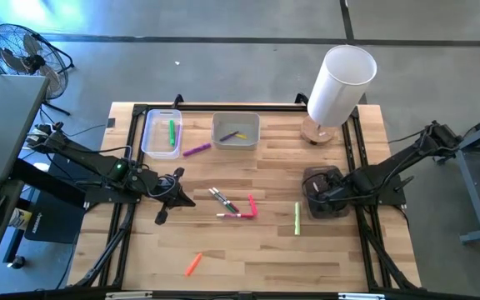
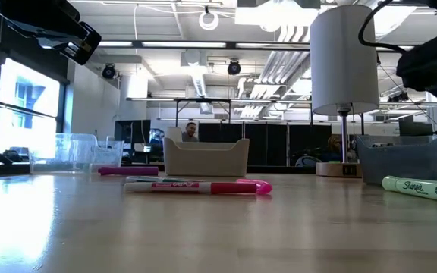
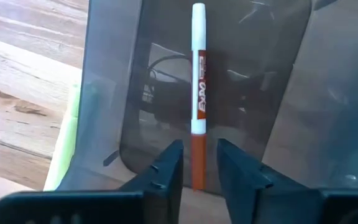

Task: Pick & Place Markers
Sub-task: Put the brown marker into the black bin, then put the purple highlighter into the transparent bin

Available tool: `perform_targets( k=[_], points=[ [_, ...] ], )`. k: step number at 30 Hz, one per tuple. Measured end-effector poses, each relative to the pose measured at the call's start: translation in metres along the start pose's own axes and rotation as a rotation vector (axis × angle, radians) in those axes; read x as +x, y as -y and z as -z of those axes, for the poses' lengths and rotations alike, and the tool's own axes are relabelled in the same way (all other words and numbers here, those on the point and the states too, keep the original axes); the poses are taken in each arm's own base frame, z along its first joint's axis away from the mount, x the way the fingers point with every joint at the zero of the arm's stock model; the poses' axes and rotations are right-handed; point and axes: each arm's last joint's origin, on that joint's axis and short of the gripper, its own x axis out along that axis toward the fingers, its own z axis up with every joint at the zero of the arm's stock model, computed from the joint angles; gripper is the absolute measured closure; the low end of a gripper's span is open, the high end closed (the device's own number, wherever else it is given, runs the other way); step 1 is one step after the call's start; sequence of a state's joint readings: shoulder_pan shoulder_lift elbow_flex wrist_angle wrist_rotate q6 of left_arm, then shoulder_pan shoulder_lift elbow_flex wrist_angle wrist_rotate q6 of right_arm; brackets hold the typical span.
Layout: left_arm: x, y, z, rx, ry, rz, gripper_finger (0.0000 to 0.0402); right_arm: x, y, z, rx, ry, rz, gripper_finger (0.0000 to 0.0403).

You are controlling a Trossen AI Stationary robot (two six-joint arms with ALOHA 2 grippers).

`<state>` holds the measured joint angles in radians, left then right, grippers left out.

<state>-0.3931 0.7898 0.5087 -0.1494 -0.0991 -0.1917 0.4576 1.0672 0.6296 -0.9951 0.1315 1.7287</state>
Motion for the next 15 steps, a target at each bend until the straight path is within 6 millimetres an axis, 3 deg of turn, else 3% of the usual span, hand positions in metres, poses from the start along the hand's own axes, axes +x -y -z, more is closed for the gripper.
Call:
perform_targets(
  k=[10,15],
  points=[
    [0.0,-0.002,0.0,-0.069,0.012,-0.06,0.0396,-0.006,-0.005,0.0,0.029,-0.017,-0.029,0.0274],
    [0.0,-0.005,-0.001,-0.135,0.037,-0.154,0.0339,-0.022,-0.013,-0.001,0.029,0.009,-0.067,0.0275]
  ],
)
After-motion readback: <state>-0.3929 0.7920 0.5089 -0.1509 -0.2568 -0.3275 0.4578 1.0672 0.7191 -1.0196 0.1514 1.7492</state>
